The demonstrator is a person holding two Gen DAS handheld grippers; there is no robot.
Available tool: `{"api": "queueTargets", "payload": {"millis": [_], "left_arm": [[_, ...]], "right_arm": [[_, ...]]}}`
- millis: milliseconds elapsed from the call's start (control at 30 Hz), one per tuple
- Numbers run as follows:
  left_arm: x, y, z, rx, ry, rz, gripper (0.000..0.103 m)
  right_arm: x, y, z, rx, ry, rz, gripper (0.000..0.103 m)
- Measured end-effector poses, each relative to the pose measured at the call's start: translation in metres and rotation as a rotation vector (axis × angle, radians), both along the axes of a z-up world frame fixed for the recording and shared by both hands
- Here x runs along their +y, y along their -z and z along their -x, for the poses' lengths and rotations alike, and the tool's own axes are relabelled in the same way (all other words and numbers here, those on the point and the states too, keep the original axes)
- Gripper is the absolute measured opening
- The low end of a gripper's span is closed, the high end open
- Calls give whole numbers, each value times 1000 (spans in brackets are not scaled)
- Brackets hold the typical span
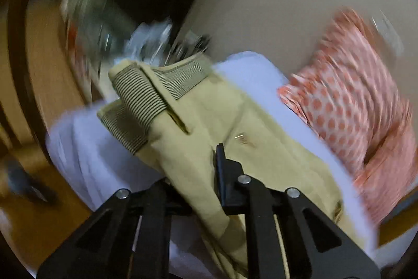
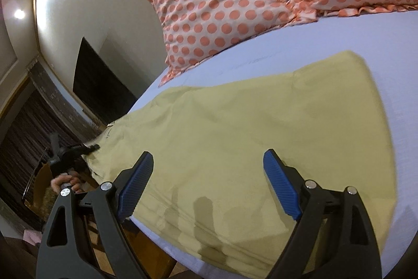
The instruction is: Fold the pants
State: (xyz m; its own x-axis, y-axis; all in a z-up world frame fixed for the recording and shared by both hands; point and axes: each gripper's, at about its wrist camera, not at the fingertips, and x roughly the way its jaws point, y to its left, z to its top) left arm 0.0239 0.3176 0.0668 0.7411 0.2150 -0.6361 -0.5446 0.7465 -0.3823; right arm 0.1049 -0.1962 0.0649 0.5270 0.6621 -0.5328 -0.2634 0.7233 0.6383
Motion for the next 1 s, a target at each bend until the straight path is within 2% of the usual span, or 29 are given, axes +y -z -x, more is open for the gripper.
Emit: {"api": "queueTargets", "payload": {"millis": [67,167,200,267,300,367,433,500,533,567,633,667,733,800,867,900,933,967,1000], "left_arm": [[-33,-35,-11,-30,86,-111,10],[-118,-81,-36,-78,280,-313,10],[-156,-91,-42,-103,369,-384,10],[-217,-99,-45,-152,530,-459,11],[-260,-98,-44,-184,655,-487,11],[-321,-82,-37,-199,836,-522,12],[-373,-53,-30,-174,1007,-558,12],[-419,-6,-25,-69,1149,-617,12],[-429,11,-24,-35,1190,-628,12],[-439,29,-17,-18,1210,-675,13],[-447,43,1,-45,1188,-803,17],[-446,43,8,-60,1187,-830,19],[-433,32,20,-99,1226,-792,25],[-410,13,32,-139,1273,-689,31],[-381,-4,32,-164,1265,-569,52],[-371,-10,34,-170,1238,-529,55],[-343,-19,24,-154,1159,-476,57],[-329,-24,18,-138,1102,-455,57],[-297,-25,-1,-89,990,-412,57]], "right_arm": [[-14,-2,2,-11,47,-6,88],[-40,-3,3,-12,128,-21,88],[-53,-4,4,-11,169,-22,88],[-74,-7,8,-16,236,-26,88],[-88,-8,11,-20,280,-28,88],[-113,-13,18,-29,357,-29,88],[-130,-15,20,-31,404,-32,88],[-147,-14,21,-19,443,-40,88],[-151,-13,20,-11,445,-47,88],[-154,-12,19,0,438,-56,88],[-152,-6,7,37,389,-59,88],[-147,-2,-3,61,350,-50,87],[-138,5,-15,96,300,-29,83],[-126,12,-30,126,239,-9,76],[-115,17,-42,145,200,36,71],[-111,18,-43,153,191,56,69],[-108,21,-47,166,179,73,63],[-105,24,-51,180,163,82,60],[-102,26,-53,173,155,88,57]]}}
